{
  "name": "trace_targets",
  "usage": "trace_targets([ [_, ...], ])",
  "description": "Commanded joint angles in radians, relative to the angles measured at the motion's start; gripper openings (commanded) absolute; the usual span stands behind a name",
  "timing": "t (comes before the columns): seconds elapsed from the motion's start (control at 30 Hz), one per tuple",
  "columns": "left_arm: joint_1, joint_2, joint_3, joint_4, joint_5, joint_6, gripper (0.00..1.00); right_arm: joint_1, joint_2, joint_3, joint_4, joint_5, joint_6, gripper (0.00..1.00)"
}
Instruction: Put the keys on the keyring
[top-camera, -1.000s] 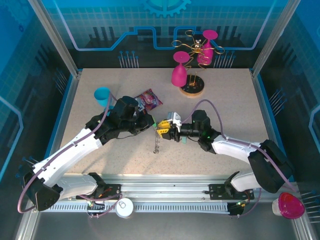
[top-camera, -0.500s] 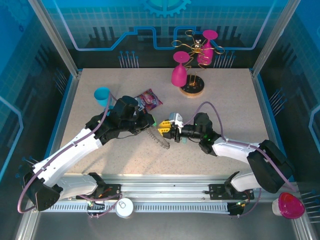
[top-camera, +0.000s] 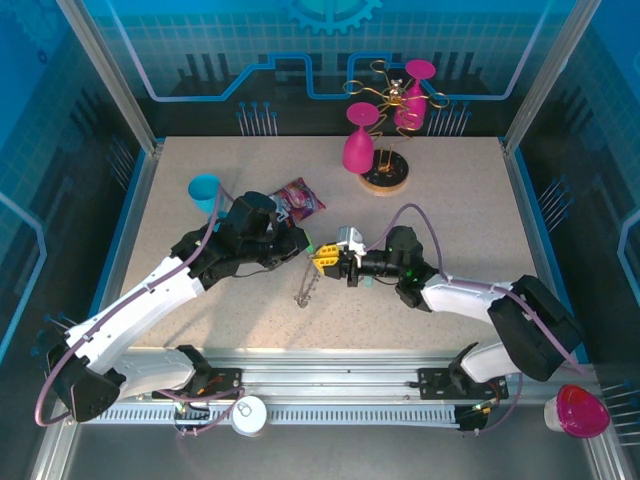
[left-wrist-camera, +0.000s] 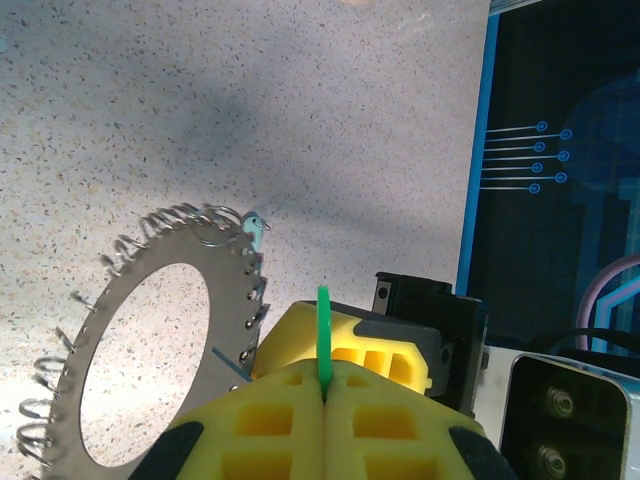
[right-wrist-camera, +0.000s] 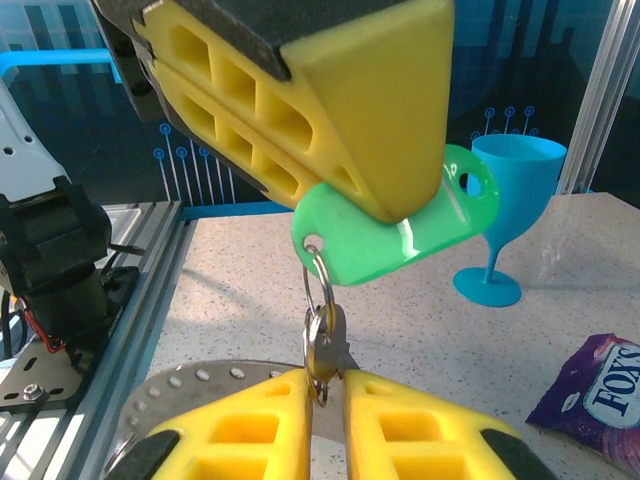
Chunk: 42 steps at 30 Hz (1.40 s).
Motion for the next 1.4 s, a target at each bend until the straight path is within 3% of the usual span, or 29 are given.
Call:
trace_targets([
  [0.0,0.005,-0.012,0.004,0.038,0.012,-0.015,0.0,0.016,0.025,0.03,0.067,-0.01,0.026,0.16],
  [0.43,0.006,-0.008,0.001,0.046,0.01,-0.026,0.0,0.023,0.043,0.043,0.088,0.015,0.06,0.17],
  [0.67,0.005,-0.015,-0.003,0.037,-0.011,-0.032,0.0,0.022,0.051,0.05,0.084,0.032,0.072,0.03],
  [1.03,0.005,-0.136,-0.138,0.034,-0.219,-0.159,0.0,0.008,-0.038,0.068,-0.142,0.081,-0.002,0.0],
  [1.37,0.006,-0.12,-0.221,0.113,-0.182,-0.207,0.0,0.007,-0.065,0.1,-0.264,0.088,-0.045,0.0],
])
